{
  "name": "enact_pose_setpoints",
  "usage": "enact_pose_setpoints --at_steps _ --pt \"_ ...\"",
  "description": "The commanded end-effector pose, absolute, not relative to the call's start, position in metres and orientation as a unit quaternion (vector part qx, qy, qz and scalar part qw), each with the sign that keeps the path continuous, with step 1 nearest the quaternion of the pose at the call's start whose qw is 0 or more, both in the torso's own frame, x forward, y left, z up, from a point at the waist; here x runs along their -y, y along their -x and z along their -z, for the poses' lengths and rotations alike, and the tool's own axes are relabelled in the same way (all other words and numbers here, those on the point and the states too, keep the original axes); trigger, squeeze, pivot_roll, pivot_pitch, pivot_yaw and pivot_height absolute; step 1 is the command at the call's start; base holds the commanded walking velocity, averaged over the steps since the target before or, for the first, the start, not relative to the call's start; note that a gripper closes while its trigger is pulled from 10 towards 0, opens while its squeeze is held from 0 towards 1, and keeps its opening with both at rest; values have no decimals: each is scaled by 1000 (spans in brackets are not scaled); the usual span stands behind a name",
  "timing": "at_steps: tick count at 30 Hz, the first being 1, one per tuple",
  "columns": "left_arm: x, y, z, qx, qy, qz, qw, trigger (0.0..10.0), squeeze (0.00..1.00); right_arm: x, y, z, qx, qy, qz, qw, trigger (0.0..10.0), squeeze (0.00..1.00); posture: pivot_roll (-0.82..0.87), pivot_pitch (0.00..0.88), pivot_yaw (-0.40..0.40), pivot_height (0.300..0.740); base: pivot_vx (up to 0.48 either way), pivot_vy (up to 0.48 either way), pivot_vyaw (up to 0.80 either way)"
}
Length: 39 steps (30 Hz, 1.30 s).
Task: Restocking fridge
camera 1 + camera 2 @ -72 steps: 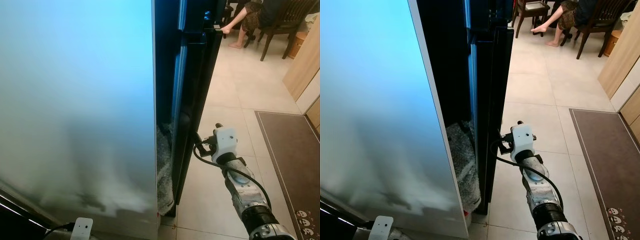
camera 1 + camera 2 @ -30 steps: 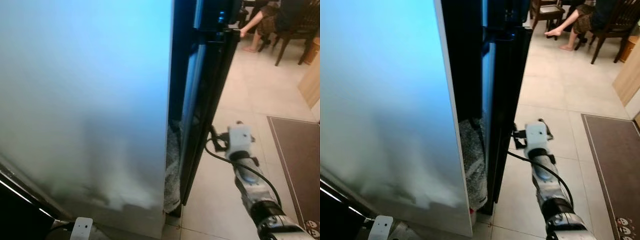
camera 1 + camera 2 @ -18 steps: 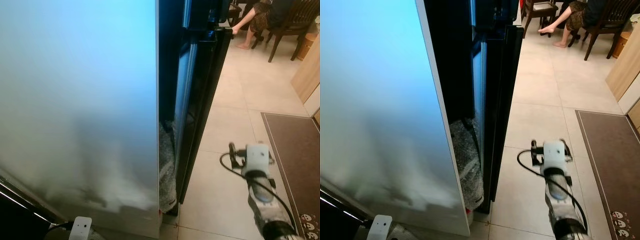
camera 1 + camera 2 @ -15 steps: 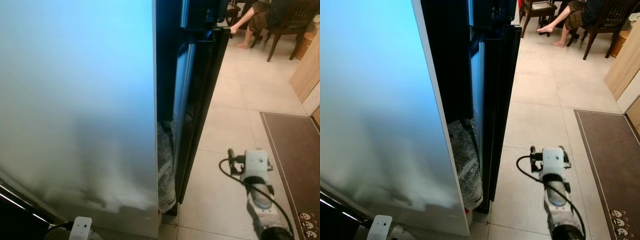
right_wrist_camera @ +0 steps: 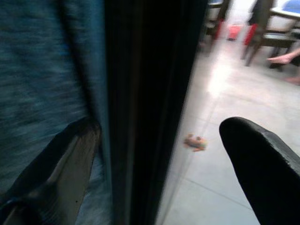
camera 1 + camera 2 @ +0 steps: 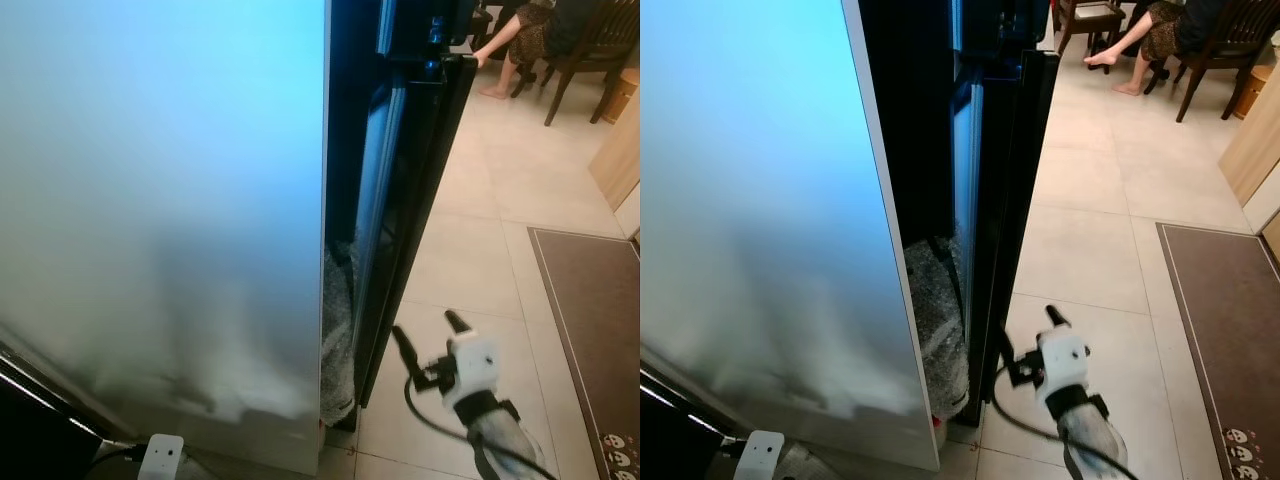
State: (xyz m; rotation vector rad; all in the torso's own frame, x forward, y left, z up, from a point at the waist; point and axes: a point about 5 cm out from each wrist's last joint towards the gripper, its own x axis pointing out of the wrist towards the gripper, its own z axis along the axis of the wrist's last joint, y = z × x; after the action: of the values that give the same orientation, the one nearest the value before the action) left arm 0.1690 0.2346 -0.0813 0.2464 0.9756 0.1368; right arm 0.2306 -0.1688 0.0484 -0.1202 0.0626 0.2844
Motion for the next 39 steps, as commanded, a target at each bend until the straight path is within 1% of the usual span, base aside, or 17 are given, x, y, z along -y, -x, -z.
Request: enact_pose_setpoints --at_steps 1,5,6,8,9,12,15,19,22,26,39 --pt "-235 -166 83 -473 -120 -65 870 10000 0 167 -226 -57 -24 61 -162 985 10000 0 -140 0 10 740 0 0 0" --pt "-234 -167 83 -473 -121 -63 870 10000 0 174 -228 -63 -26 73 -139 987 10000 0 -151 0 14 740 0 0 0" --pt "-234 -167 83 -473 -121 -62 870 10000 0 180 -238 -63 -26 87 -114 989 10000 0 -154 0 15 740 0 0 0" --pt "-233 -167 83 -473 -121 -61 871 10000 0 183 -247 -67 -23 97 -103 990 10000 0 -149 0 14 740 0 0 0" --pt "-233 -167 83 -472 -120 -61 871 10000 0 182 -257 -71 -19 102 -94 990 10000 0 -145 0 11 740 0 0 0" --pt "-233 -167 83 -472 -119 -62 872 10000 0 181 -262 -75 -20 108 -94 989 10000 0 -143 0 10 740 0 0 0" --pt "-233 -167 83 -471 -119 -64 872 10000 0 171 -273 -81 -11 103 -118 988 10000 0 -143 0 13 740 0 0 0" --pt "-233 -167 83 -473 -120 -65 870 10000 0 156 -279 -85 -2 103 -158 982 10000 0 -133 0 8 740 0 0 0" --pt "-233 -166 83 -473 -119 -72 870 10000 0 146 -282 -86 -3 91 -172 981 10000 0 -127 0 5 740 0 0 0" --pt "-233 -166 83 -474 -119 -71 870 10000 0 135 -285 -81 -6 99 -187 977 10000 0 -131 0 10 740 0 0 0" --pt "-231 -166 84 -472 -118 -68 871 10000 0 127 -303 -86 7 111 -191 975 10000 0 -124 0 2 740 0 0 0"
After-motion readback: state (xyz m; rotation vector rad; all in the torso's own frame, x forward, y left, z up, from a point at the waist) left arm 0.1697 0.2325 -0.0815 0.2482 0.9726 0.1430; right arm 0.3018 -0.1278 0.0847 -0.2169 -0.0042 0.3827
